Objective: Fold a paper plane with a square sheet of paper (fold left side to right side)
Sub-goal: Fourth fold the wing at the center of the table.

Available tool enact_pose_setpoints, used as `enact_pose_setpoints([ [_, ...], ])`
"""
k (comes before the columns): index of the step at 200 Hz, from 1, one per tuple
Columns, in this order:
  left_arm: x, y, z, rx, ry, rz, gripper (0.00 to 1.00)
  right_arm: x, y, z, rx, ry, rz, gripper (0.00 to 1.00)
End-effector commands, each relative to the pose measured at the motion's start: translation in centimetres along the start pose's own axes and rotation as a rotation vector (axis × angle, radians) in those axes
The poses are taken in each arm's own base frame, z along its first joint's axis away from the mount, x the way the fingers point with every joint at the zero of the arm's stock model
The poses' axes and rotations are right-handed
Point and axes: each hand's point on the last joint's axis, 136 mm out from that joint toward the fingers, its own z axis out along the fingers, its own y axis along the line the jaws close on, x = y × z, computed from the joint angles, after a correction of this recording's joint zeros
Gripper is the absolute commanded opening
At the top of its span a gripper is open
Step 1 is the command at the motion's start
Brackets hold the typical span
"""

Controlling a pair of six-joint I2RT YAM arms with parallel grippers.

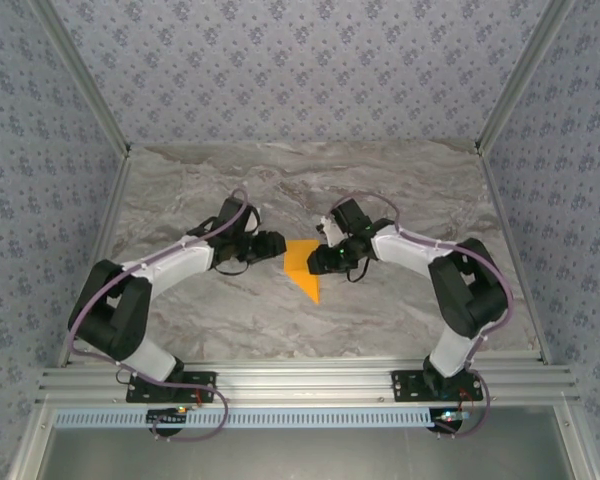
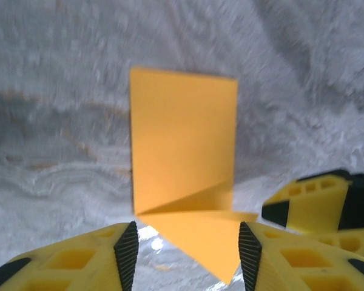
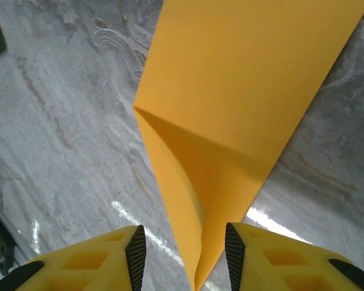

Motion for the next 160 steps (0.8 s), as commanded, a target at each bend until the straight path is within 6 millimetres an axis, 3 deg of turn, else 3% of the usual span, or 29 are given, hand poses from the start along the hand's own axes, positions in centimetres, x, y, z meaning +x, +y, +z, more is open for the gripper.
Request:
enact_pose_setpoints([
  [1, 1.5, 0.5, 1.4, 0.044, 0.055, -0.078, 0.51, -0.2, -0.3, 1.2, 0.009, 0.025, -0.032, 0.36],
  [29, 2.1, 1.0, 2.2, 0.038, 0.082, -0.099, 0.54, -0.2, -0.9, 1.5, 0.031, 0.034, -0.028, 0.13],
  [51, 2.2, 0.9, 2.6, 0.042, 0.096, -0.101, 0.55, 0.1, -1.7, 1.4, 0.065, 0.040, -0.019, 0.05],
  [105, 2.2, -0.5, 4.2, 0.081, 0.125, -0.099, 0.55, 0.3, -2.0, 1.0, 0.084, 0.035, -0.018, 0.04],
  [160, 2.1, -2.1, 5.6, 0.099, 0.146, -0.084, 0.40, 0.5, -1.9, 0.8, 0.082, 0.030, -0.016, 0.05],
])
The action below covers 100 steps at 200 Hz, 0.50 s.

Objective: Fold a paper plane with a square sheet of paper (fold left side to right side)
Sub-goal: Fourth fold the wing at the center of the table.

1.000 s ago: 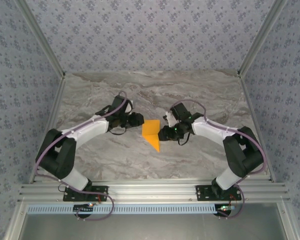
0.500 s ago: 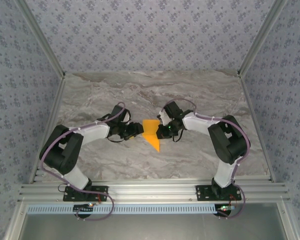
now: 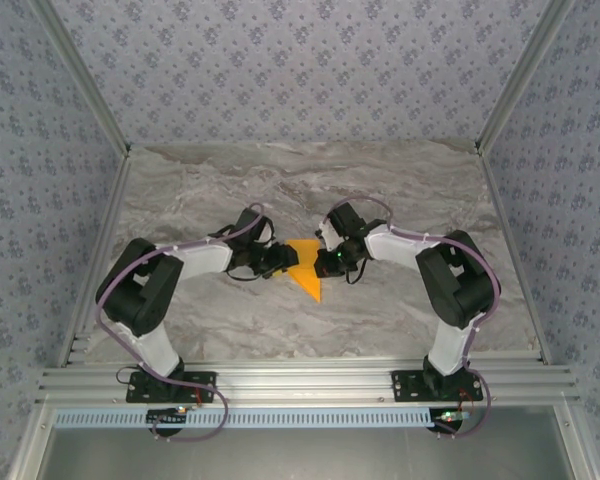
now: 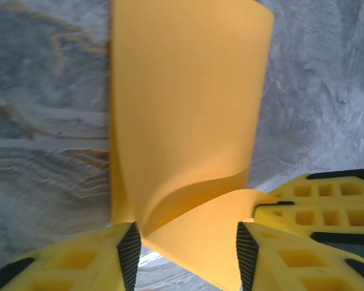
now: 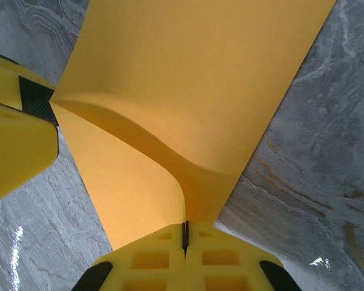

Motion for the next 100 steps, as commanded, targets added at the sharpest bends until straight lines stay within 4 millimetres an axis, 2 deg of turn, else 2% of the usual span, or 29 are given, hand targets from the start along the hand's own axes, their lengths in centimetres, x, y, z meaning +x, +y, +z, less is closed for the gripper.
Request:
enact_pose_setpoints([
  [1, -0.7, -1.8, 0.5, 0.046, -0.003, 0.021, 0.40, 0.1, 0.0, -0.7, 0.016, -0.009, -0.010, 0.05],
  [27, -0.6, -2.2, 0.6, 0.051, 0.000, 0.017, 0.31, 0.0, -0.1, -1.4, 0.029, -0.030, -0.016, 0.11],
  [52, -0.8, -2.8, 0.2, 0.064, -0.009, 0.010, 0.30, -0.5, -0.1, -3.2, 0.072, -0.100, -0.036, 0.34],
  [66, -0.9, -3.2, 0.0, 0.065, -0.010, 0.002, 0.31, -0.5, -0.2, -4.4, 0.107, -0.146, -0.057, 0.43],
  [100, -1.1, -3.7, -0.5, 0.062, -0.007, -0.019, 0.33, 0.2, 0.7, -7.0, 0.173, -0.242, -0.139, 0.52],
])
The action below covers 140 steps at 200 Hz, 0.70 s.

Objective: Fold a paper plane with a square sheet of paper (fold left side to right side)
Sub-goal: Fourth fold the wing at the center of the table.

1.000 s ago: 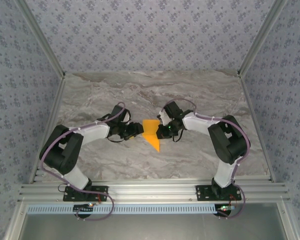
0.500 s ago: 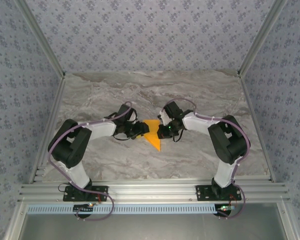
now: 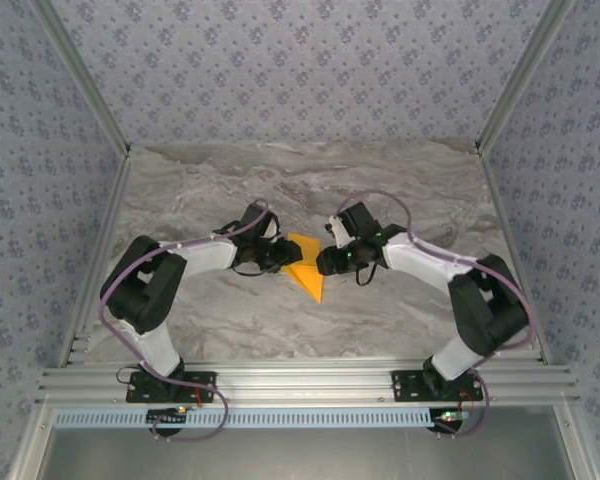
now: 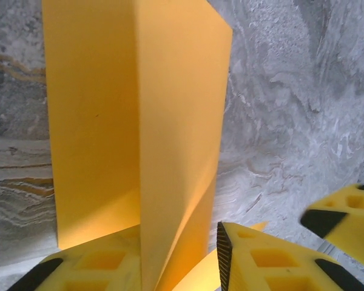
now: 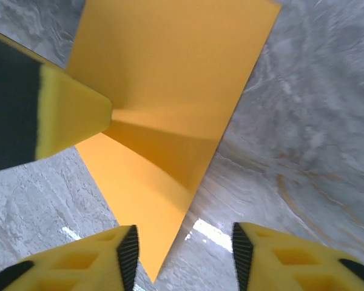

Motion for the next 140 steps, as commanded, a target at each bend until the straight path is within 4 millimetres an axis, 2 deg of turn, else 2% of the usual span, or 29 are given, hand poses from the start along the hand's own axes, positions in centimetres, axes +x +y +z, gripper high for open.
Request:
enact_pose_setpoints([
  [1, -0.3, -1.9, -0.8, 0.032, 0.004, -0.007, 0.33, 0.3, 0.2, -1.7, 0.069, -0.068, -0.071, 0.52],
  [19, -0.3, -2.0, -0.9, 0.026, 0.005, -0.025, 0.34, 1.1, 1.9, -1.9, 0.065, -0.093, -0.134, 0.52],
  [53, -0.4, -1.8, -1.0, 0.005, 0.013, -0.070, 0.35, 2.3, 4.5, 0.0, 0.089, -0.128, -0.218, 0.52],
  [76, -0.5, -1.5, -0.8, -0.006, 0.018, -0.109, 0.35, 2.5, 5.2, 1.4, 0.112, -0.140, -0.242, 0.53],
  [140, -0.6, -1.3, -0.4, -0.011, 0.034, -0.181, 0.35, 3.2, 5.0, 4.5, 0.172, -0.108, -0.255, 0.53],
])
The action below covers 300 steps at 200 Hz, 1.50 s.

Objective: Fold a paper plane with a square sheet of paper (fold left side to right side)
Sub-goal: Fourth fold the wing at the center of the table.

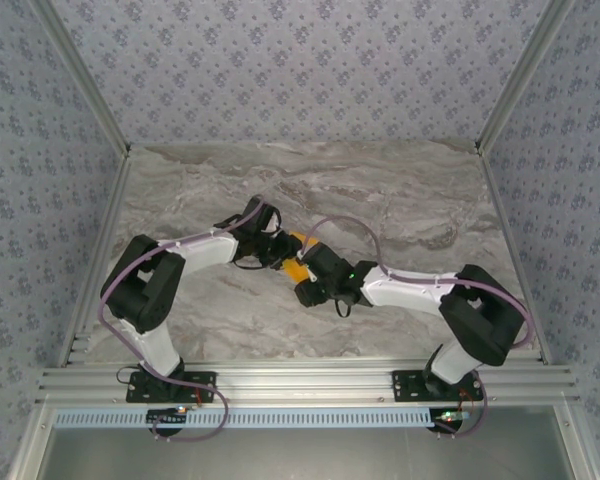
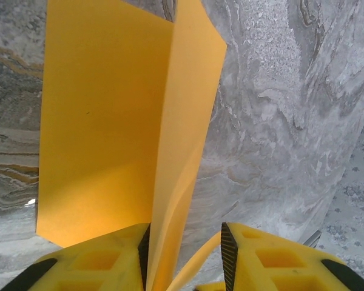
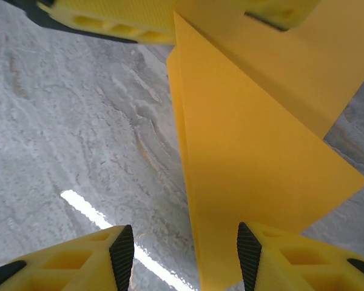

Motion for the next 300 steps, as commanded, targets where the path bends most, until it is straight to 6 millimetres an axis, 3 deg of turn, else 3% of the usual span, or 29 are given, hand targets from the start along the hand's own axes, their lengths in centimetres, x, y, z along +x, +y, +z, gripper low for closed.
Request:
enact_pose_setpoints([
  [1, -0.1, -0.4, 0.1, 0.002, 0.024, -0.048, 0.35, -1.0, -0.2, 0.6, 0.041, -0.033, 0.017, 0.53],
  [86, -0.3, -0.7, 0.1, 0.008, 0.028, -0.060, 0.35, -0.5, -1.2, 2.0, 0.114, -0.006, 0.027, 0.47],
  [149, -0.4, -0.7, -0.4, 0.002, 0.021, -0.052, 0.36, -0.2, -1.2, 2.2, 0.111, 0.011, 0.030, 0.32],
  [210, -0.7, -0.6, -2.2, -0.003, -0.005, -0.034, 0.44, 0.7, -0.8, 2.4, 0.076, 0.033, 0.067, 0.16],
  [252, -1.0, 0.4, -4.3, -0.030, -0.044, -0.027, 0.55, 1.0, -0.1, 2.3, 0.006, 0.036, 0.104, 0.11],
  [300, -0.5, 2.1, -5.4, -0.064, -0.050, -0.018, 0.57, 0.0, 0.7, 1.9, -0.162, 0.018, 0.199, 0.09],
])
